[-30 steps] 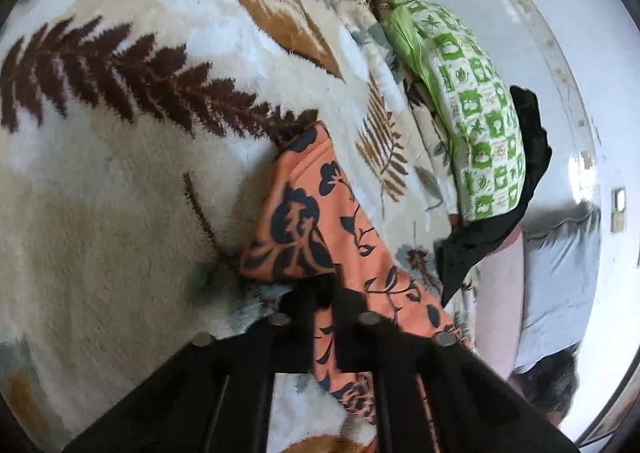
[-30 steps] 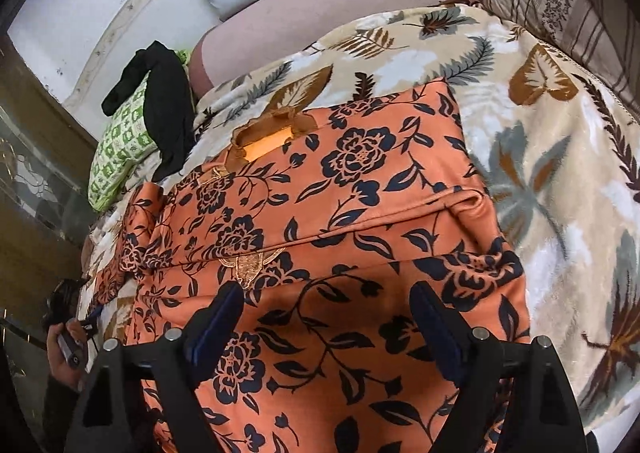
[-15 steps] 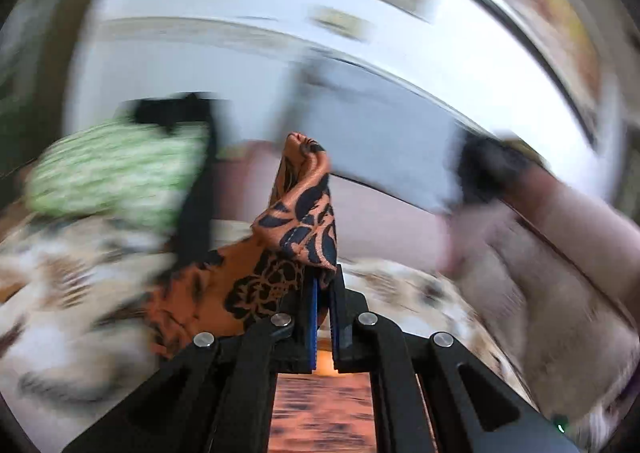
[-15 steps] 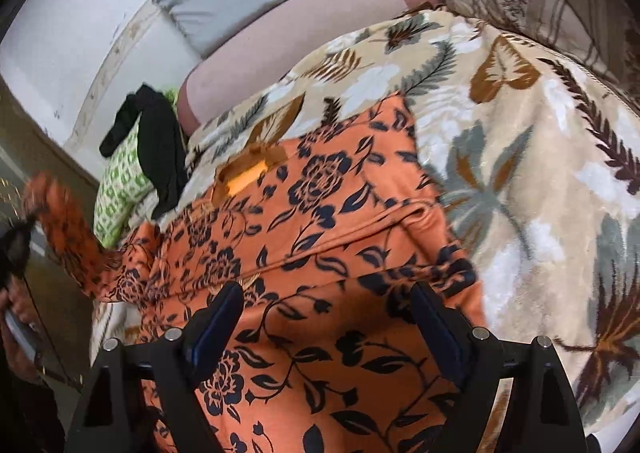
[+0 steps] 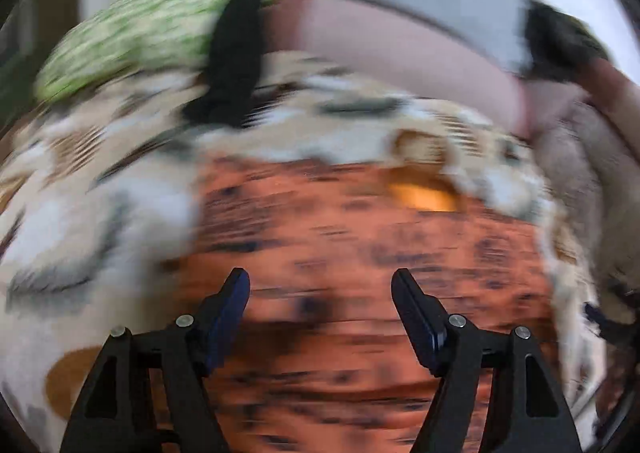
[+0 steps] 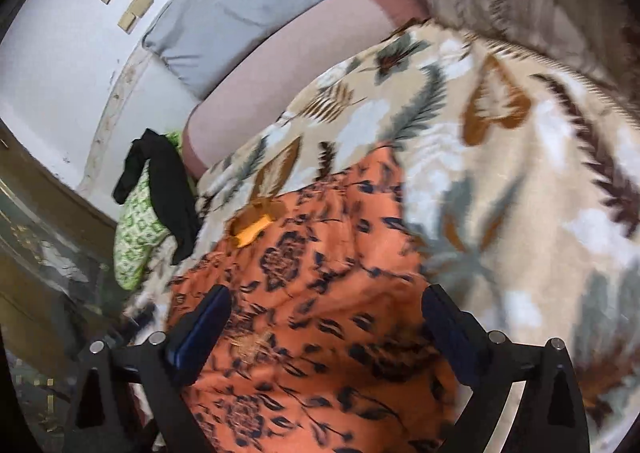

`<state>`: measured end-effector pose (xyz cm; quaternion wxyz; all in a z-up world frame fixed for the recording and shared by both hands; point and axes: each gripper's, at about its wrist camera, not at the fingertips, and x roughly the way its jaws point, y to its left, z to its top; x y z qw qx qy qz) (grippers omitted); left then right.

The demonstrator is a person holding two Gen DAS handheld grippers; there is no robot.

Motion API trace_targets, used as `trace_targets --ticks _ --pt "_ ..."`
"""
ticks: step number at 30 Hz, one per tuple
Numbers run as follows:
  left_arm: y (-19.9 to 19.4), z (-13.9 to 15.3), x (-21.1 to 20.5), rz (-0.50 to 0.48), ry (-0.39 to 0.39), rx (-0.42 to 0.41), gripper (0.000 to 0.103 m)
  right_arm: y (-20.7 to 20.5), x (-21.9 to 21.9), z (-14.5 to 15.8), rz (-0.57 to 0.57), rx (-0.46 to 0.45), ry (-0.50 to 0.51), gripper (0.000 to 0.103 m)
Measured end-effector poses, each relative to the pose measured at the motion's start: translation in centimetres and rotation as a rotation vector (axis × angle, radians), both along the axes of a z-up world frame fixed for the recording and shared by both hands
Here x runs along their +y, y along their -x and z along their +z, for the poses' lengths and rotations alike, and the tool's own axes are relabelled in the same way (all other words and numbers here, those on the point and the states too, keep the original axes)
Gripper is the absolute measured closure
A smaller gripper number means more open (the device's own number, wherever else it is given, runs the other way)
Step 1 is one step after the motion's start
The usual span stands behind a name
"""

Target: Fold small clothes

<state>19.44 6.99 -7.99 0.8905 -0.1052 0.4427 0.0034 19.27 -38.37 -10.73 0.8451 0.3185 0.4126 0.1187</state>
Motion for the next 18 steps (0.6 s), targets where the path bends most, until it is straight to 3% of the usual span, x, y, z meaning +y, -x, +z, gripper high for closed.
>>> trace_targets --ticks 4,8,10,11,12,13,15,18 --pt "0.6 -3.4 5.0 0.077 0.032 0.079 0.029 -5.6 1.3 -3.3 0.053 0.143 -0.098 0.006" --pt "0.8 -4.9 5.4 0.064 0.030 0.091 0.029 -8.1 2.4 -7.3 0.020 0.303 -0.137 0.008" --pt "0.9 -5.3 5.0 0.042 0.018 0.088 0.029 -8.1 2.7 -7.6 0.005 0.305 -0.125 0.020" --pt "0.9 -5.5 5.1 0.034 0.012 0.082 0.029 -8.1 3.0 -7.4 0.012 0.298 -0.105 0.038" --pt "0.9 -5.6 5.2 0.031 0.009 0.080 0.033 -8.2 3.5 -7.3 0.034 0.302 -0.074 0.082" --pt "0.9 -5.7 5.4 0.032 0.018 0.084 0.048 -8.3 4.0 -7.0 0.040 0.308 -0.019 0.094" --pt "0.9 -6.2 6.4 0.053 0.059 0.116 0.059 -7.9 4.4 -5.8 0.030 0.274 0.052 0.094" --pt "1.2 -5.9 7.0 0.075 0.069 0.126 0.060 -6.9 4.7 -4.3 0.021 0.225 0.146 0.094"
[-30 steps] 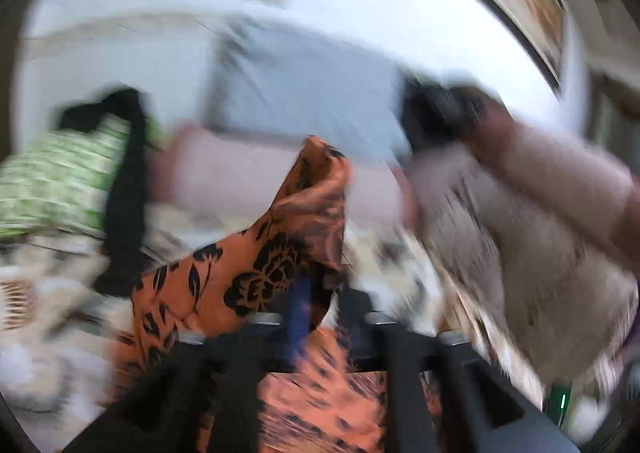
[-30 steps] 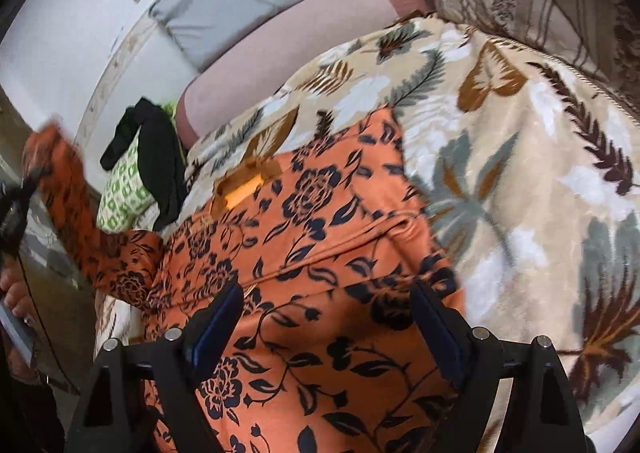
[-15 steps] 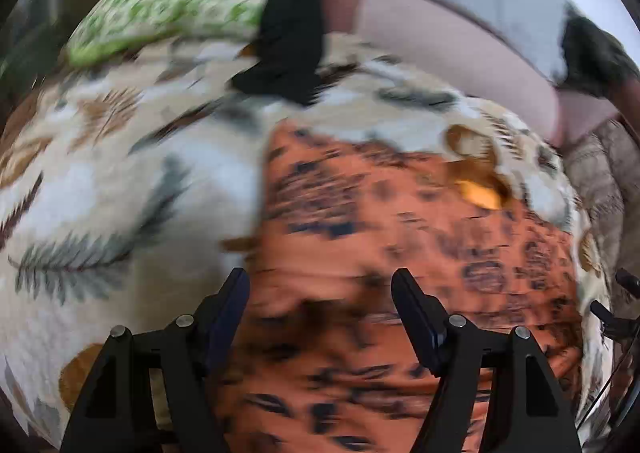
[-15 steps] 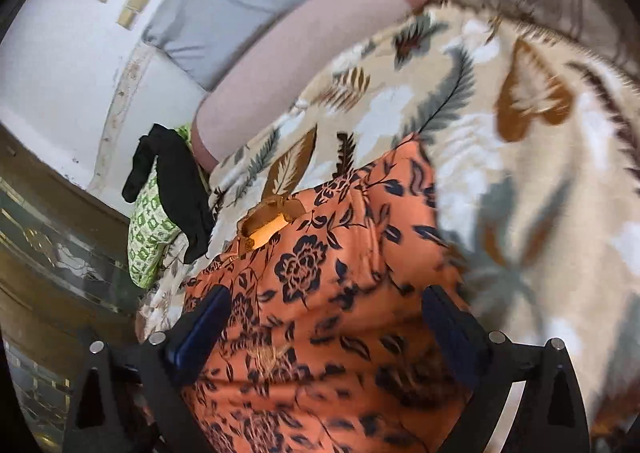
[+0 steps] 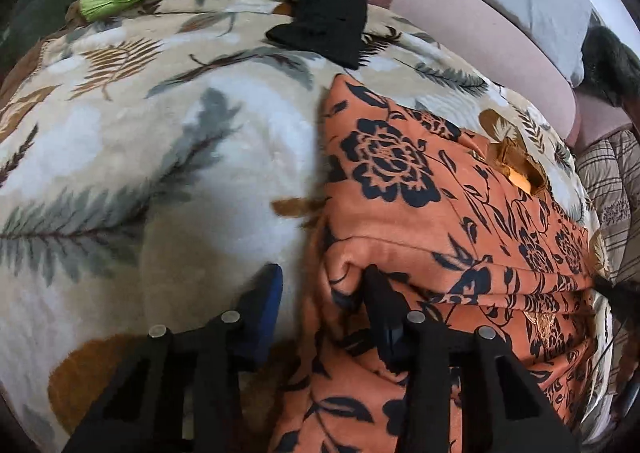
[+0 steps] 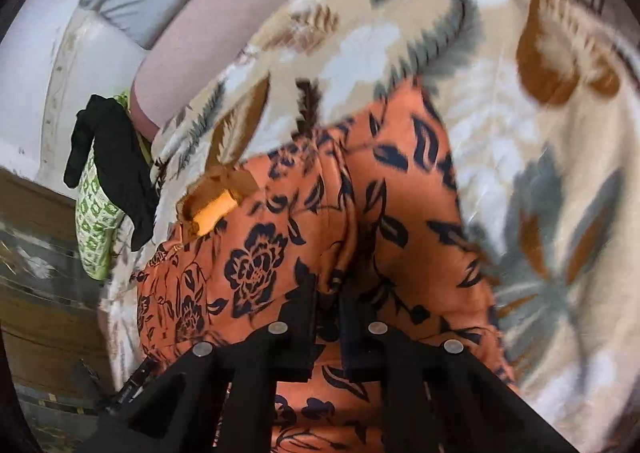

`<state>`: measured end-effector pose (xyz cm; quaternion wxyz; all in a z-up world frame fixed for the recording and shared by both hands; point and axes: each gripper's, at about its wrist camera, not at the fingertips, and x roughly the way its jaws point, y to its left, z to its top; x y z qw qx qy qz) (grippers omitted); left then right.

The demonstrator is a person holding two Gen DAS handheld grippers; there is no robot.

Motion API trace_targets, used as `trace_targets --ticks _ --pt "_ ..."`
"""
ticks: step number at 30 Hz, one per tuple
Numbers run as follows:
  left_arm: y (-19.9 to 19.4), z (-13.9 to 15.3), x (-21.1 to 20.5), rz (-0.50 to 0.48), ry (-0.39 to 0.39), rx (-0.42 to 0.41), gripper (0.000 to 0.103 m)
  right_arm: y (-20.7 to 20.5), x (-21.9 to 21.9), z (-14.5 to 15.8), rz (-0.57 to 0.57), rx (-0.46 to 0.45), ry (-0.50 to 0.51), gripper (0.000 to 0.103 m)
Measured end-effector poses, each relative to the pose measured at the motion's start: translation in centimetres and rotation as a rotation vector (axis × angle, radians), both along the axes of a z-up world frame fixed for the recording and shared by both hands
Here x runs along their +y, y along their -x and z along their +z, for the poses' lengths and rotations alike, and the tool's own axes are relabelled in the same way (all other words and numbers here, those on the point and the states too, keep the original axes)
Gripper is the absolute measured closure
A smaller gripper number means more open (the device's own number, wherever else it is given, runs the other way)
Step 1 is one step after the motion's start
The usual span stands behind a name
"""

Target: Fold small clothes

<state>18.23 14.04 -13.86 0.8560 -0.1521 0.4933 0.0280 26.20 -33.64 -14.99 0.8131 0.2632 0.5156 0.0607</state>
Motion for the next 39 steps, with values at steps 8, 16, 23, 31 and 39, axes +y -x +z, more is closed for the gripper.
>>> trace_targets --ticks 8,16,23,31,39 --pt "-0.8 5.7 -1.9 -0.051 -0.025 -0.154 0.037 0.9 -1.1 0.0 -0.021 -0.009 0.017 0.029" --pt "-4.0 -0.3 -2.6 -0.067 -0.202 0.046 0.034 -2.9 1.8 -1.9 0.087 0.055 -0.349 0.020" --pt "-1.7 2.4 -1.3 -0.028 -0.173 0.007 0.034 -0.6 1.2 -1.5 0.025 0.043 -0.294 0.022" --pt "9.5 3.2 1.5 -0.062 -0.012 -0.065 0.034 10.0 -3.0 2.3 0.012 0.016 -0.024 0.022" --pt "20.5 6.2 3.7 0.024 0.078 -0.219 0.026 28.3 -7.9 13.5 -0.128 -0.405 0.192 0.020"
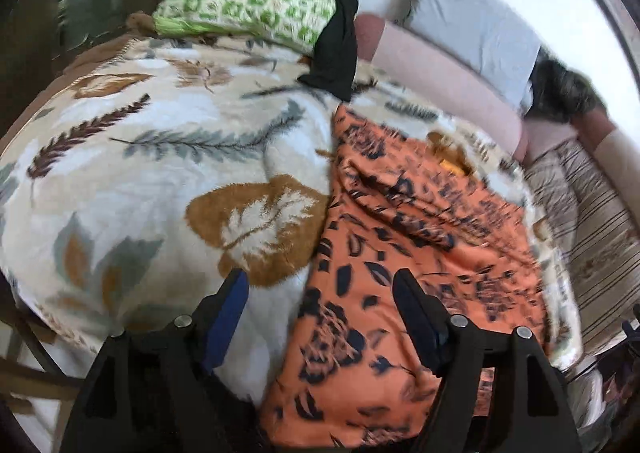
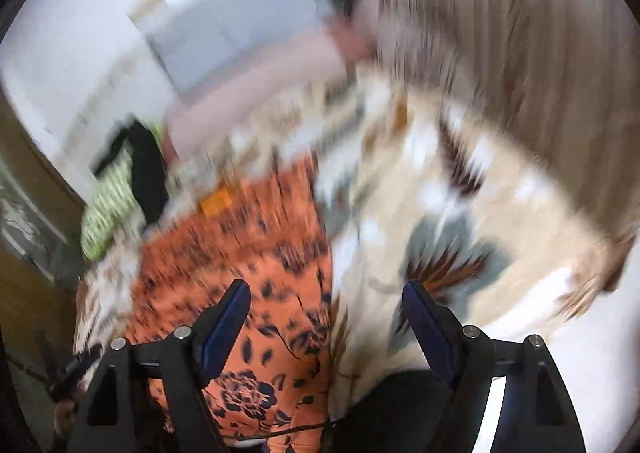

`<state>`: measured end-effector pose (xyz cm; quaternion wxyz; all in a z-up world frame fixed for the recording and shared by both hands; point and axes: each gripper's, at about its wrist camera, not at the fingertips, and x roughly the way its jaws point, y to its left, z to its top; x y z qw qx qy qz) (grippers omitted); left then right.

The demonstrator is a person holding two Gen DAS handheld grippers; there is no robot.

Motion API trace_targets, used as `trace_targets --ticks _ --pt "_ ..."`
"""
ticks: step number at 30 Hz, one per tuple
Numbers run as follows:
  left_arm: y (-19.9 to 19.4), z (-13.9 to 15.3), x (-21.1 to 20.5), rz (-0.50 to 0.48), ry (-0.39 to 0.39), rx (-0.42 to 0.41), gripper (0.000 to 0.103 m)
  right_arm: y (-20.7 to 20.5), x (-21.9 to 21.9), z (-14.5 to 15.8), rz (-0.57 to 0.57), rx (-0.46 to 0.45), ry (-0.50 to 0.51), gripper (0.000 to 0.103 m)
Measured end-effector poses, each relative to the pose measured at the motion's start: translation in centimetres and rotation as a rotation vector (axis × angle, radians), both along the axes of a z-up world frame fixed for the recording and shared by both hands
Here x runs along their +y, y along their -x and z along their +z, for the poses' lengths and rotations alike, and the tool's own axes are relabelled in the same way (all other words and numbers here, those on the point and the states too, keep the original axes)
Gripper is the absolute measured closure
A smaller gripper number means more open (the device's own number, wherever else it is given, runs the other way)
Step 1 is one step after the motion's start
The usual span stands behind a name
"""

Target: Fold small clothes

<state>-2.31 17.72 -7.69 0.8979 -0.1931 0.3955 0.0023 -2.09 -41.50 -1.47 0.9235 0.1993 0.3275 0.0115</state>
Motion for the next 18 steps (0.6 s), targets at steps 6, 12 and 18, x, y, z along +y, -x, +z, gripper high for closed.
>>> trace_targets --ticks 6,12,18 --pt "2.2 0.1 -2.1 -0.040 -0.022 0.026 0.022 0.1 3.3 -3.0 0.160 0.179 -0.129 0.005" --pt "2.6 -3.9 -2.0 -0.019 0.030 0.209 0.022 0.6 7.5 -11.6 0.182 0.393 -0.124 0.012" --pt "2.8 -6.5 -0.3 0.019 0.155 0.285 0.022 -0.2 7.4 -13.9 0.131 0.489 -0.108 0.025"
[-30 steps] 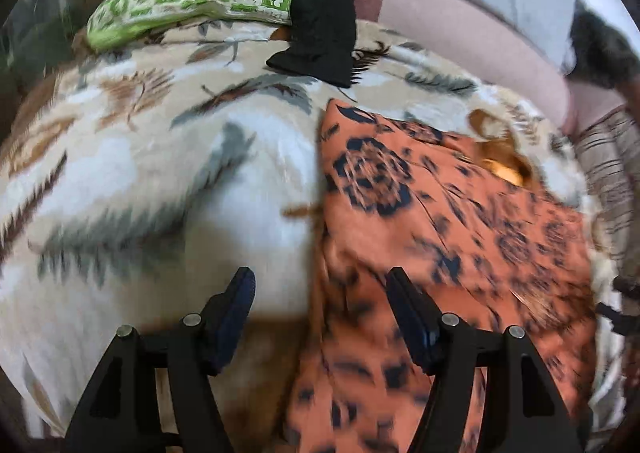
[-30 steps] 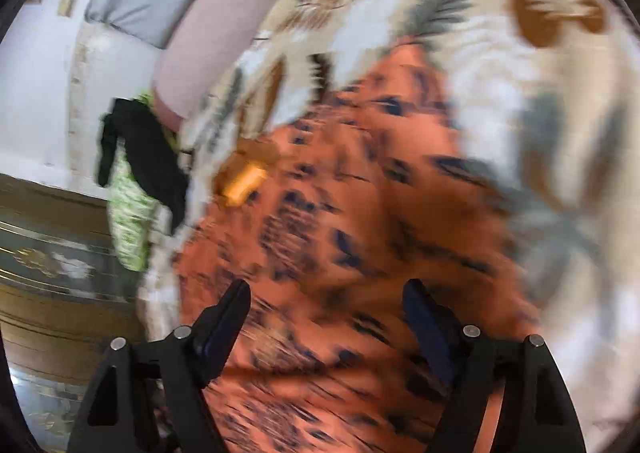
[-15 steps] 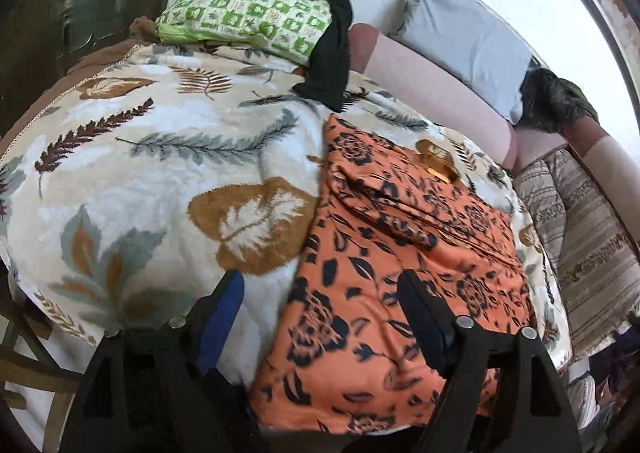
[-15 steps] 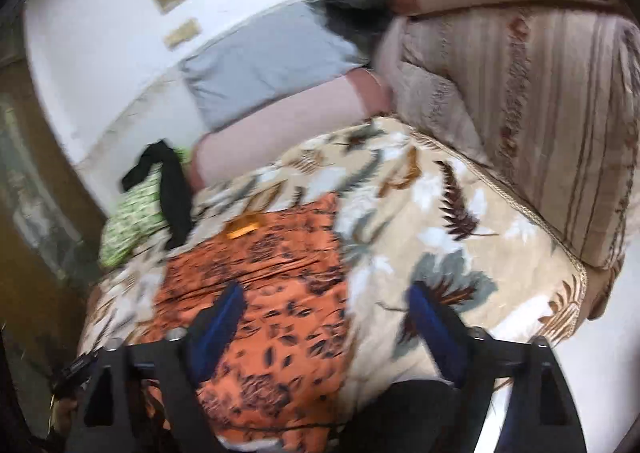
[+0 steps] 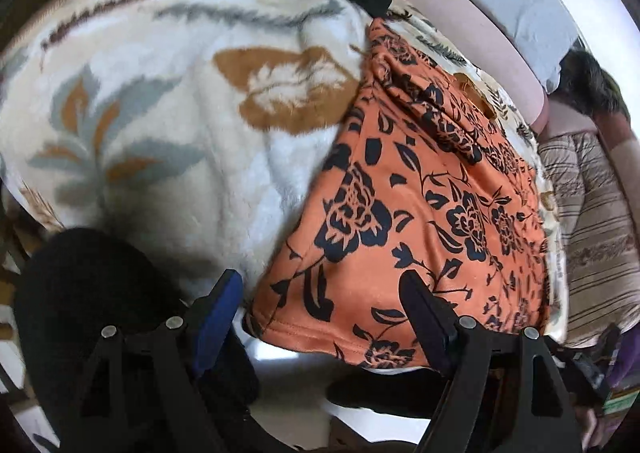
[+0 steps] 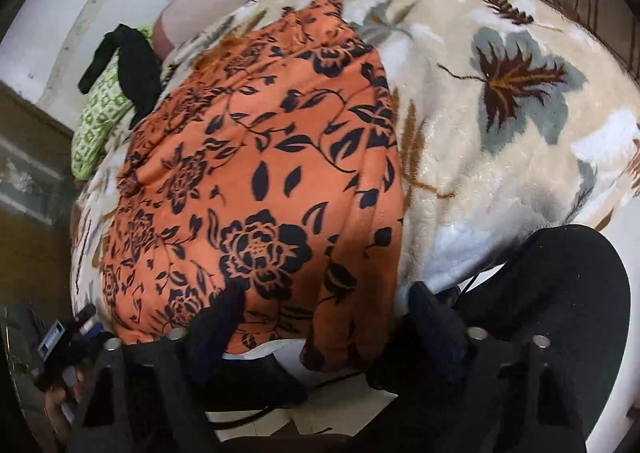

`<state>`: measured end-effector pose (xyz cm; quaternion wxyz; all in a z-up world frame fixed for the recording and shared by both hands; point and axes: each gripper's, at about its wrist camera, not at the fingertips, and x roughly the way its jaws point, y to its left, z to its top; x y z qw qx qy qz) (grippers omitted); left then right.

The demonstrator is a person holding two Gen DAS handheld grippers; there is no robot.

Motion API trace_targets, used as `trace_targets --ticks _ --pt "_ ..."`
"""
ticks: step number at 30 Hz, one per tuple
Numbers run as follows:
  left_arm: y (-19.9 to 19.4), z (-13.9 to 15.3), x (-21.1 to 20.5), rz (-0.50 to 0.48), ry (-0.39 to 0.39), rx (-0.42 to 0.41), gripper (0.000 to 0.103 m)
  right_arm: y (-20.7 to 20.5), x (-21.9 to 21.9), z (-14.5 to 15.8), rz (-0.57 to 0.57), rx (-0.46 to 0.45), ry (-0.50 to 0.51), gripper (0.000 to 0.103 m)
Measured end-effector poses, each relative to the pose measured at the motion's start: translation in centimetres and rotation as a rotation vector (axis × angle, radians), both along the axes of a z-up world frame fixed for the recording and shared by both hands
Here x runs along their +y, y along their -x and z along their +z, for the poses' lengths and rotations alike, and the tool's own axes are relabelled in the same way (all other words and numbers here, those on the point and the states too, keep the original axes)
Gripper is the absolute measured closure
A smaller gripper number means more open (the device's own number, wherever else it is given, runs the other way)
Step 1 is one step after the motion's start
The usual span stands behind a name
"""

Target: Fold small clothes

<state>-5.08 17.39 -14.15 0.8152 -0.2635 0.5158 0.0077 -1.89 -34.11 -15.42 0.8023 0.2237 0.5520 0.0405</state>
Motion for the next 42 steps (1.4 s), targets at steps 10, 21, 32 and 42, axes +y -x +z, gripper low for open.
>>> trace_targets --ticks 10,21,32,42 --pt "-1.5 -3.1 -0.8 -0.047 0.011 0.092 0.052 -0.7 -0.3 -2.5 -0.031 0.100 -0.047 0.068" --pt "-0.1 1.1 -2.0 -0.098 -0.132 -0.057 0.097 1.0 -4.4 1.6 -0.105 0.010 -0.032 0.096" --pt "-2.8 -2.9 -3.7 -0.135 -0.122 0.088 0.033 -1.7 -4.0 -3.0 -0.022 0.213 0.032 0.089" --pt "-2.6 -1.0 -2.3 -0.090 -0.059 0.035 0.096 -1.8 -4.5 -2.1 0.005 0.162 -0.068 0.098"
